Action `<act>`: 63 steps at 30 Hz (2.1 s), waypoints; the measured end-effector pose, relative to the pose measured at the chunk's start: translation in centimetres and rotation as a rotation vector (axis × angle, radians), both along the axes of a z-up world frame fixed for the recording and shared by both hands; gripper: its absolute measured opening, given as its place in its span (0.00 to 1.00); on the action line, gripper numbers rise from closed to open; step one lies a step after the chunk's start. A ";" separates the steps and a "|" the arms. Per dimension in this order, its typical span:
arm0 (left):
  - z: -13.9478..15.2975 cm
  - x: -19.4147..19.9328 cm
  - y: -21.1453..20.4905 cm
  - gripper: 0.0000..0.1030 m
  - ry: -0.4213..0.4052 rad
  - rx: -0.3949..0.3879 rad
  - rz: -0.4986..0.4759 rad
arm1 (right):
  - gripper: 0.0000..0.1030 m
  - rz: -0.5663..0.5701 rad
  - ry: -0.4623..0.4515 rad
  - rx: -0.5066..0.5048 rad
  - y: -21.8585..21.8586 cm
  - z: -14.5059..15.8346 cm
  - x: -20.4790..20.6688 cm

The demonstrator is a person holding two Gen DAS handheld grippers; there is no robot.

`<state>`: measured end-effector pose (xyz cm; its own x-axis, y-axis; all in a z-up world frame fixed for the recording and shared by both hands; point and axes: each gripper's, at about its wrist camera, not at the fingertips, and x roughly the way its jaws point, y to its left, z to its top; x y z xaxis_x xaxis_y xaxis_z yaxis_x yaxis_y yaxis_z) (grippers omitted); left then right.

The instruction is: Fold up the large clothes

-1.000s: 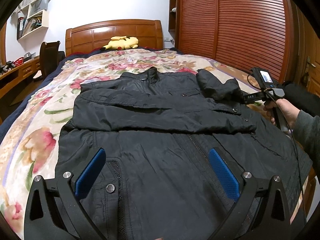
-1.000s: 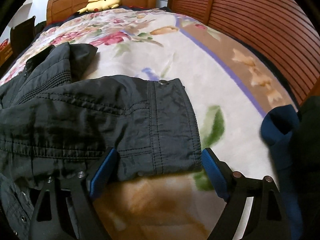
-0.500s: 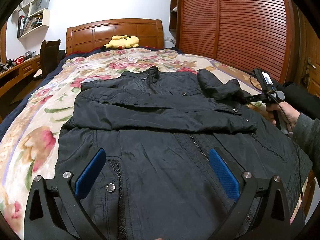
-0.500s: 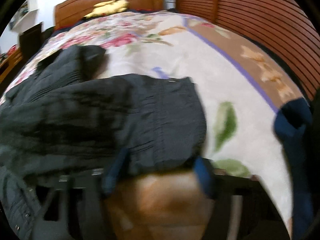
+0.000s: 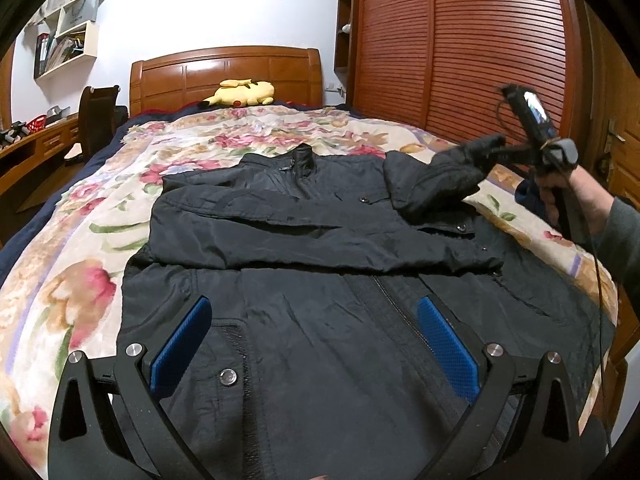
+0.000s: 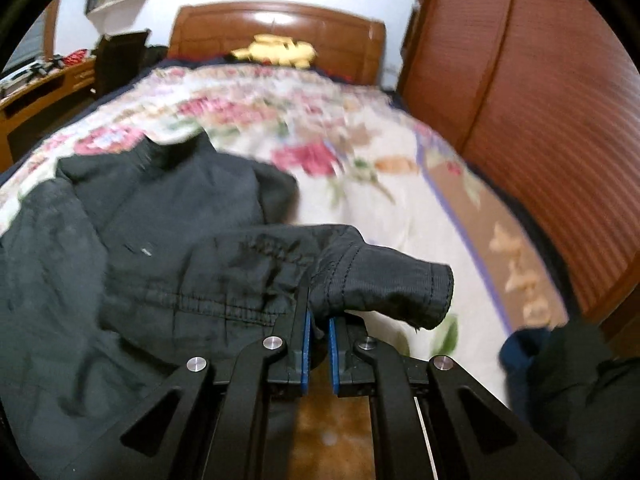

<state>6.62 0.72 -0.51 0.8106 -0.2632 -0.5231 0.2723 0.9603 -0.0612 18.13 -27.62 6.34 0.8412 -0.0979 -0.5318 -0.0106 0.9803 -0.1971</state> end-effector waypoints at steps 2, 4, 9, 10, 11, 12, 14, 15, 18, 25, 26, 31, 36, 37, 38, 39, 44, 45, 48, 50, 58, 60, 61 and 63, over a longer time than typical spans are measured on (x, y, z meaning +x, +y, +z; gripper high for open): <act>0.1 -0.2 0.4 1.00 -0.003 -0.003 0.003 | 0.07 0.029 -0.037 -0.009 1.4 1.2 -1.3; 0.3 -0.2 0.7 1.00 -0.006 -0.005 0.007 | 0.07 0.069 -0.070 -0.025 3.2 2.5 -2.8; 0.5 -0.5 1.7 1.00 -0.014 -0.011 0.023 | 0.07 0.180 -0.124 -0.059 8.1 4.2 -6.0; 0.5 -0.5 2.0 1.00 -0.016 -0.010 0.027 | 0.07 0.208 -0.132 -0.063 9.2 4.5 -6.6; 0.6 -0.6 2.3 1.00 -0.019 -0.008 0.034 | 0.07 0.235 -0.139 -0.066 10.3 4.7 -7.3; 0.6 -0.7 2.5 1.00 -0.021 -0.009 0.039 | 0.07 0.261 -0.145 -0.067 11.3 4.8 -7.8; 0.7 -0.8 3.2 1.00 -0.024 -0.017 0.050 | 0.07 0.319 -0.150 -0.071 13.4 4.8 -9.3; 0.8 -0.8 3.5 1.00 -0.025 -0.019 0.054 | 0.07 0.346 -0.151 -0.075 14.4 4.7 -9.8; 0.8 -0.9 4.3 1.00 -0.026 -0.024 0.070 | 0.07 0.428 -0.142 -0.080 16.9 4.1 -11.7; 0.6 -0.7 5.8 1.00 -0.019 -0.037 0.093 | 0.07 0.502 -0.079 -0.081 19.2 1.6 -12.0; 0.6 -0.6 5.8 1.00 -0.018 -0.036 0.094 | 0.09 0.491 -0.065 -0.074 19.3 1.2 -12.1; 0.5 -0.7 5.9 1.00 -0.017 -0.036 0.095 | 0.41 0.487 -0.049 -0.024 19.3 2.2 -11.3; 0.5 -0.4 5.6 1.00 -0.015 -0.027 0.090 | 0.60 0.512 -0.097 -0.009 18.1 3.7 -12.3; 0.5 -0.4 5.5 1.00 -0.015 -0.025 0.089 | 0.60 0.502 -0.100 -0.009 17.7 3.0 -12.5; 0.4 -0.4 5.5 1.00 -0.015 -0.022 0.089 | 0.60 0.490 -0.099 -0.005 17.5 2.6 -12.3; 0.5 -0.4 5.4 1.00 -0.014 -0.023 0.088 | 0.60 0.478 -0.092 0.007 17.1 2.4 -12.3; 0.5 -0.4 5.3 1.00 -0.015 -0.026 0.090 | 0.60 0.405 -0.038 0.043 15.5 0.0 -11.5; 0.5 -0.4 5.3 1.00 -0.015 -0.025 0.090 | 0.60 0.392 -0.028 0.050 15.1 -0.5 -11.4; 0.4 -0.5 5.1 1.00 -0.016 -0.027 0.089 | 0.60 0.354 -0.004 0.086 14.1 -1.7 -11.1; 0.2 -0.4 4.9 1.00 -0.012 -0.027 0.086 | 0.60 0.331 0.010 0.105 13.5 -2.5 -11.1; -0.2 -0.3 3.3 1.00 0.005 -0.003 0.075 | 0.60 0.287 0.042 0.088 13.0 -5.0 -12.0; -0.3 -0.3 3.0 1.00 0.007 0.003 0.074 | 0.60 0.275 0.042 0.078 12.7 -5.1 -12.1; -0.2 -0.2 2.8 1.00 0.008 0.003 0.072 | 0.60 0.270 0.040 0.080 12.6 -5.1 -12.2; -0.2 -0.1 2.4 1.00 0.011 0.007 0.071 | 0.60 0.264 0.034 0.087 12.5 -5.0 -12.4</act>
